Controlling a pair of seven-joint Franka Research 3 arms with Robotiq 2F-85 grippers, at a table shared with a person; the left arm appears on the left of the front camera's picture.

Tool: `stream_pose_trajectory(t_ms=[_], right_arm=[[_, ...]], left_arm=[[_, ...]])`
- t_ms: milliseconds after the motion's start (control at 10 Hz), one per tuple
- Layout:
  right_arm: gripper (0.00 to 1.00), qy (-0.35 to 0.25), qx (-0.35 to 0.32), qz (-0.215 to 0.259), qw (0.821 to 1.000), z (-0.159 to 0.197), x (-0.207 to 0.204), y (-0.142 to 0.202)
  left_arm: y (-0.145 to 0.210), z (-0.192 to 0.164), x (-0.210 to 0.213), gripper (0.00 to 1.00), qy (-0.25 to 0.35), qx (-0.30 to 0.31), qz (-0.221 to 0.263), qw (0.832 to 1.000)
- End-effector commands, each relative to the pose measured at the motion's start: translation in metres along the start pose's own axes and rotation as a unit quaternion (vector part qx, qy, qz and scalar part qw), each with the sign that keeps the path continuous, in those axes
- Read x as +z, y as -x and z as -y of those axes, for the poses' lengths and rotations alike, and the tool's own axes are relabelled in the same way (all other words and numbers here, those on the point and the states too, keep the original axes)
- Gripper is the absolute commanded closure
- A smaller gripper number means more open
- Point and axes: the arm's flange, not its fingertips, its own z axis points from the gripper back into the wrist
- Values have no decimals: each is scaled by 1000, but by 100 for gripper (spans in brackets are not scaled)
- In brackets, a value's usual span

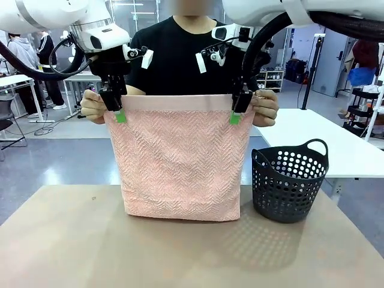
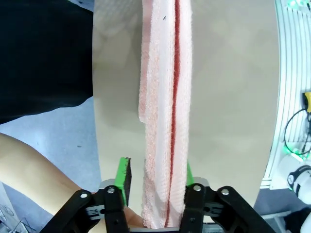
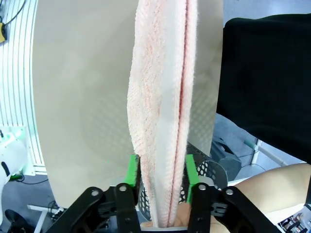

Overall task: Fold the towel.
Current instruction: Release the end of the 100 cm Hotel Towel you were holding and grab the top end of the folded side.

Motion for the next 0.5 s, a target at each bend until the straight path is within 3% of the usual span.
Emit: stream_pose_trajectory(t_ms=[0, 100, 400], right_arm=[[98, 2, -13, -10, 1000, 0, 1, -1], [100, 2, -13, -12, 1000, 0, 1, -1], [100, 1, -18, -12, 1000, 2, 0, -2]], left_arm=[[3, 4, 4, 92, 7, -8, 5, 1000], [5, 5, 5, 100, 8, -6, 7, 1000], [8, 8, 6, 100, 2, 6, 10, 1000]])
